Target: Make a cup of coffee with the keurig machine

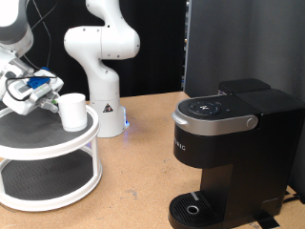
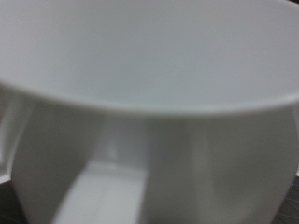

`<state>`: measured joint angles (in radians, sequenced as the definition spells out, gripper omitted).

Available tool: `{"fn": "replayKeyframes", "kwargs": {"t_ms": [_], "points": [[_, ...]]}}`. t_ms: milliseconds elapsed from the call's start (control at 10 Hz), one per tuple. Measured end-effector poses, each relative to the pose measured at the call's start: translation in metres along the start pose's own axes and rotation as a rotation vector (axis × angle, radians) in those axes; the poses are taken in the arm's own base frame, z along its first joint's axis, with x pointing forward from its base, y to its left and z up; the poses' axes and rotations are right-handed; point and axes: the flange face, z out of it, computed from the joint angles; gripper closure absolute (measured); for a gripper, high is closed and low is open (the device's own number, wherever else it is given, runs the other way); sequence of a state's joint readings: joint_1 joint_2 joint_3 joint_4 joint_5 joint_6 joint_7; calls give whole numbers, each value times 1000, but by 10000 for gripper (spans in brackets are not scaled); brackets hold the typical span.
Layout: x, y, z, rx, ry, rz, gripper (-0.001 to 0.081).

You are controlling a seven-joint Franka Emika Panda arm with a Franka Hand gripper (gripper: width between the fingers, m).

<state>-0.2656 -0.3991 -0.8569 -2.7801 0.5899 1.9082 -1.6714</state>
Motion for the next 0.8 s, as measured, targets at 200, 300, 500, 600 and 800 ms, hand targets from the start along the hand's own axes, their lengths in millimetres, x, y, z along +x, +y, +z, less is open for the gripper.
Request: {"fn": "replayKeyframes", "kwargs": {"t_ms": [200,300,500,600,800], "points": [[1,-1,0,15,3,-3,684],[2,-2,-1,23,4,-4,737],[6,-4,-2,47,9,-4,737],[9,-6,-5,62,13,3,737],[20,-12,-14,93,27,19,737]]}}
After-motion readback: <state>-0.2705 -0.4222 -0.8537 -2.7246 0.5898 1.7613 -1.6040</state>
